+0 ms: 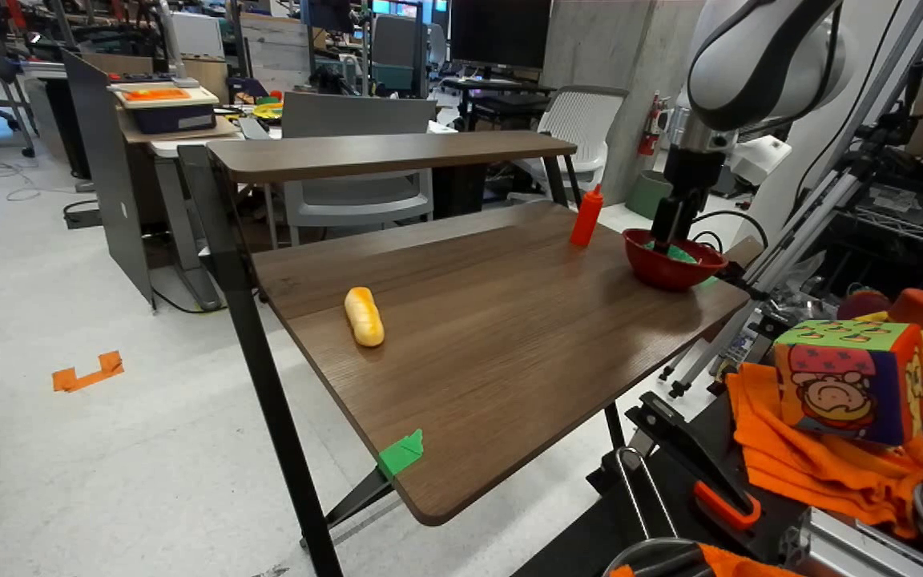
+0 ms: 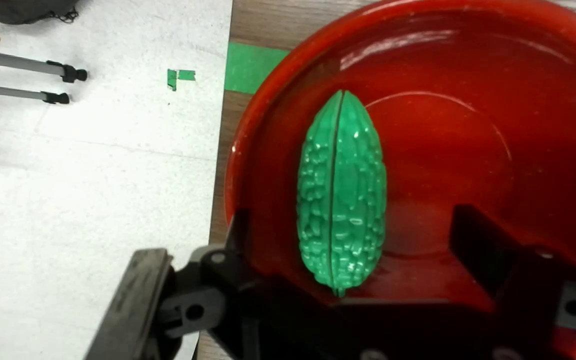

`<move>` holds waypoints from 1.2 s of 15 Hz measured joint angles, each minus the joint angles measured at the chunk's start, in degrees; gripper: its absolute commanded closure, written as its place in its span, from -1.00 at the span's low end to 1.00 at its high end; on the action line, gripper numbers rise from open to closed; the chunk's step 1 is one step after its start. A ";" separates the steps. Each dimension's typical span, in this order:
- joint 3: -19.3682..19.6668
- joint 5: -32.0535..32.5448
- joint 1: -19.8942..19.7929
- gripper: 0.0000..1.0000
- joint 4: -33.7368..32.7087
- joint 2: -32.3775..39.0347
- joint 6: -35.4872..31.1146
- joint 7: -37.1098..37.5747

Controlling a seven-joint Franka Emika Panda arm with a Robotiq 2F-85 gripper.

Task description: Remove the green object from the orange bowl and put it on the table

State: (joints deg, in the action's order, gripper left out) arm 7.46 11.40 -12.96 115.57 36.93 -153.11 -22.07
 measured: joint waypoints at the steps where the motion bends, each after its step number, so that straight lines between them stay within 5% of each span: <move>1: 0.01 0.66 0.13 -1.00 0.07 0.00 -0.15 0.28; 18: 4.43 9.02 6.70 -1.00 3.23 0.00 -3.14 7.49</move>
State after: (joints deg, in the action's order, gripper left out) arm 11.89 20.41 -6.26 118.80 36.93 -156.25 -14.58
